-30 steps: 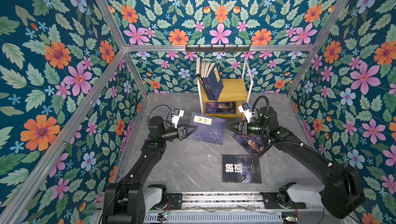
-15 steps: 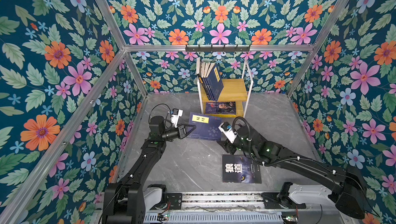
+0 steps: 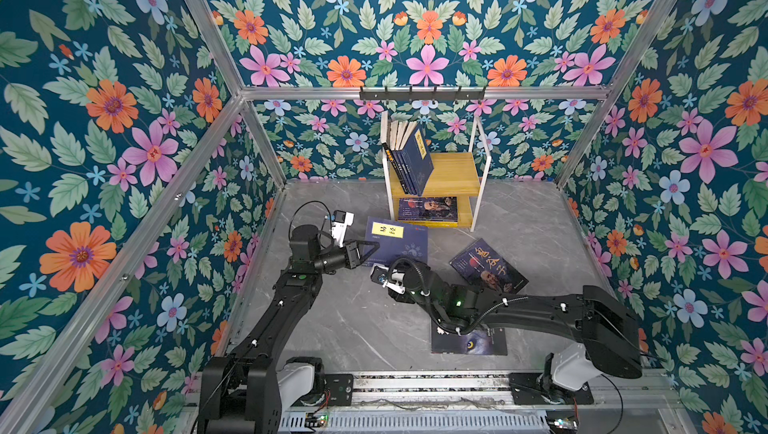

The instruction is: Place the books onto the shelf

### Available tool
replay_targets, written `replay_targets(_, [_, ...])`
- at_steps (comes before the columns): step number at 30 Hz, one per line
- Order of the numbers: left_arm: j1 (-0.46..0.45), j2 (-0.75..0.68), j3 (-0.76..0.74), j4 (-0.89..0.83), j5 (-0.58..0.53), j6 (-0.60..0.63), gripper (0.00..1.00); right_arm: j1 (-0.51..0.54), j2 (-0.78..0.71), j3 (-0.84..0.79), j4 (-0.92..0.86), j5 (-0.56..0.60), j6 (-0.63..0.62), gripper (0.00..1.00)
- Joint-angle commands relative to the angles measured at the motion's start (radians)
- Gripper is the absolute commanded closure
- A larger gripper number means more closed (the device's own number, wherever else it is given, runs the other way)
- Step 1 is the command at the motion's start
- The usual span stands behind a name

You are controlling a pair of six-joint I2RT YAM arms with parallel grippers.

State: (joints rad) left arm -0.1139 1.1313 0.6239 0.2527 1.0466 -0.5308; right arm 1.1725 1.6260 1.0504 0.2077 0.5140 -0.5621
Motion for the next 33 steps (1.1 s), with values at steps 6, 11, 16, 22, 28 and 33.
replay_targets(6, [0.002, -0.002, 0.002, 0.023, 0.004, -0.007, 1.0, 0.009, 0.175, 0.055, 0.288, 0.313, -0.234, 0.51])
replay_targets(11, [0.002, -0.002, -0.005, 0.022, -0.002, -0.007, 1.0, 0.009, 0.237, 0.046, 0.444, 0.374, -0.345, 0.95])
replay_targets(16, [0.003, 0.01, 0.0, 0.019, -0.007, -0.005, 0.92, 0.006, 0.217, 0.007, 0.463, 0.374, -0.349, 1.0])
replay_targets(22, [0.006, 0.009, 0.018, -0.018, -0.021, 0.032, 0.55, -0.005, 0.169, -0.047, 0.421, 0.366, -0.277, 1.0])
replay_targets(28, [0.009, 0.001, 0.045, -0.098, -0.051, 0.116, 0.35, -0.027, 0.091, -0.12, 0.388, 0.366, -0.178, 1.0])
replay_targets(33, [0.01, -0.004, 0.091, -0.217, -0.104, 0.231, 0.16, -0.06, -0.026, -0.179, 0.282, 0.326, -0.061, 1.0])
